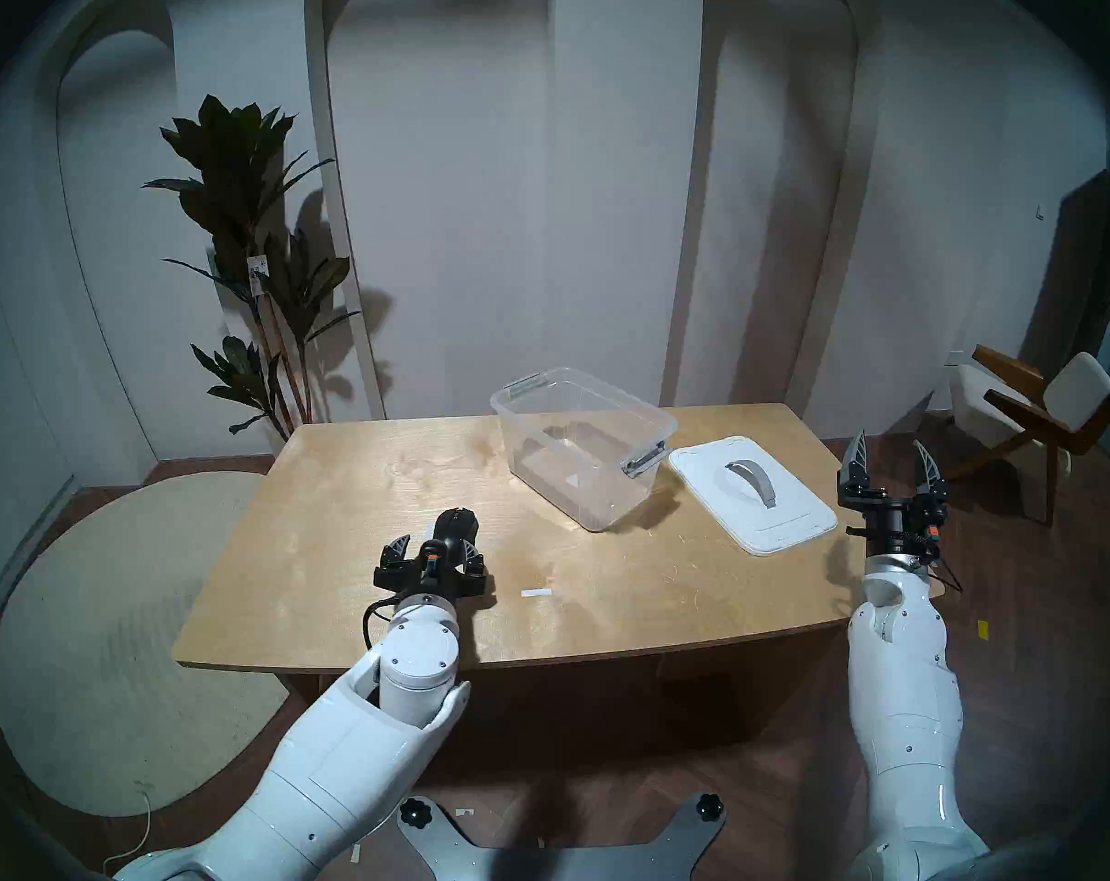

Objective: Open a storage container and put mouse inside

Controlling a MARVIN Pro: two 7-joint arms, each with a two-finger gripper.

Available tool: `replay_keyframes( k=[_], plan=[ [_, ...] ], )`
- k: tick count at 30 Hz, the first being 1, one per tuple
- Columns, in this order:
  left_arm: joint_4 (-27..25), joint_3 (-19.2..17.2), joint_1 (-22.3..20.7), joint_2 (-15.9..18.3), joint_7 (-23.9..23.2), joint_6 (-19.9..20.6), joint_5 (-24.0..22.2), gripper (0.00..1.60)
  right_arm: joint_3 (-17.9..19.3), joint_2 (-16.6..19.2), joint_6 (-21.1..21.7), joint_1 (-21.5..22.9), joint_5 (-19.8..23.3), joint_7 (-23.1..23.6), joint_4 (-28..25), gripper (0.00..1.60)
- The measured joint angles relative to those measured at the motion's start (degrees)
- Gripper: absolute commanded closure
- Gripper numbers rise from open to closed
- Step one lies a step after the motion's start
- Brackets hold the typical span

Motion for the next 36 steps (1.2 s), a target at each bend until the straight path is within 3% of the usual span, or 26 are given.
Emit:
replay_keyframes(
  k=[6, 13, 25, 29, 36],
  plan=[
    [-4.1, -0.4, 0.4, 2.6, -6.1, 3.9, -3.2, 0.00, 0.0, 0.0, 0.0, 0.0, 0.0, -0.1, 0.0, 0.00],
    [-4.7, 0.5, -0.7, 6.8, -13.1, 5.0, -3.9, 0.00, 0.0, 0.1, 0.0, 0.0, 0.0, -0.1, 0.0, 0.00],
    [0.5, 2.8, -3.6, 9.3, -12.2, 5.1, 2.7, 0.00, -0.1, 0.1, 0.0, 0.0, 0.0, -0.2, 0.0, 0.00],
    [1.8, 2.4, -4.3, 9.3, -12.3, 4.5, 2.8, 0.00, -0.1, 0.1, 0.0, 0.0, 0.0, -0.2, 0.0, 0.00],
    [1.9, 1.5, -5.1, 10.1, -18.5, 3.1, -1.3, 0.00, -0.1, 0.1, 0.0, 0.0, 0.0, -0.3, 0.0, 0.00]
  ],
)
